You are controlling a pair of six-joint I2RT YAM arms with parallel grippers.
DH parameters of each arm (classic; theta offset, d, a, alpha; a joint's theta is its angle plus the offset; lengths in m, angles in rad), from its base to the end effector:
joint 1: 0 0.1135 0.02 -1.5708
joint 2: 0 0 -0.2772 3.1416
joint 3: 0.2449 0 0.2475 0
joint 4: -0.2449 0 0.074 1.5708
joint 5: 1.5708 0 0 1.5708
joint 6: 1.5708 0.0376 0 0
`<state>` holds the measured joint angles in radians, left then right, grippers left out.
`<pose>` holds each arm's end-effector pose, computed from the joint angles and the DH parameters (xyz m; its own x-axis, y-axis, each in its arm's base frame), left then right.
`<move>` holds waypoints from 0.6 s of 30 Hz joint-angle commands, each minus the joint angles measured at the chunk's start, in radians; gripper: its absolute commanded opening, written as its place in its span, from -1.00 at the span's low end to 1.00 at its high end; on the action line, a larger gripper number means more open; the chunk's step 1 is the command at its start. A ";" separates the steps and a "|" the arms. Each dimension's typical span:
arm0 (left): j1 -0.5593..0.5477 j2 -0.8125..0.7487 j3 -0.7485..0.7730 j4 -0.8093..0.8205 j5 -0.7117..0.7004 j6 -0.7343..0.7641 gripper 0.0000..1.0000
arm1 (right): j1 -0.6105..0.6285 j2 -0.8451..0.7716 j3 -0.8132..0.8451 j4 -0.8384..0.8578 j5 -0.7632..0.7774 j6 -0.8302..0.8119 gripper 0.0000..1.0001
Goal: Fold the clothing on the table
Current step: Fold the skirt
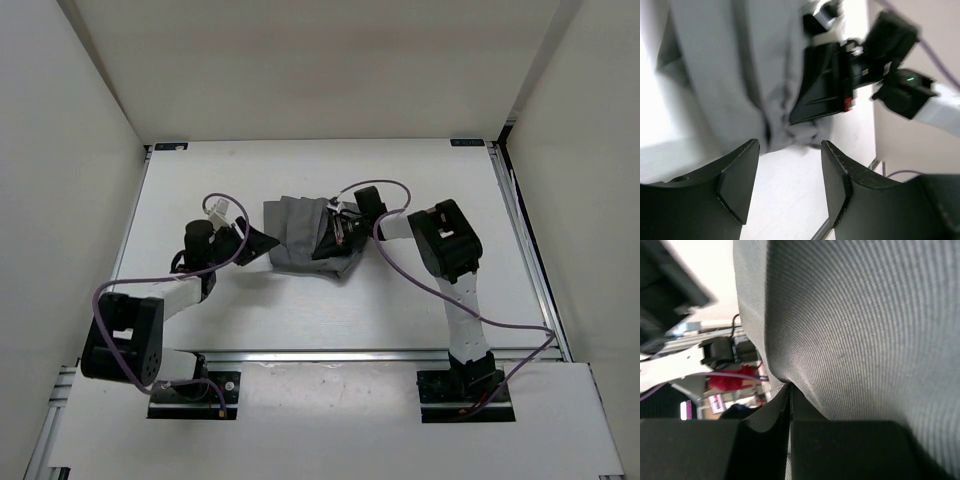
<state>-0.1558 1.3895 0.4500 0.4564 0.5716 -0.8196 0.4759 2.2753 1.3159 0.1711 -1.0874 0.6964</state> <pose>0.2475 -0.0595 0.1787 -0.7545 -0.5037 -0.4207 0.0767 0.5690 -0.8187 0.3856 0.2362 0.0977 -0.9761 -0.1677 -0.1381 -0.1847 0.3059 0.9340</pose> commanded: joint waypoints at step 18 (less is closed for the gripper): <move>-0.180 0.196 0.249 0.231 0.097 -0.207 -1.00 | -0.266 -0.502 -0.105 0.121 -0.069 0.056 -1.00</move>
<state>-0.2943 1.5143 0.5648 0.5617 0.5930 -0.9653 0.2497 1.8244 1.2171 0.3466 -1.1126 0.7818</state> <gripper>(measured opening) 0.029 0.002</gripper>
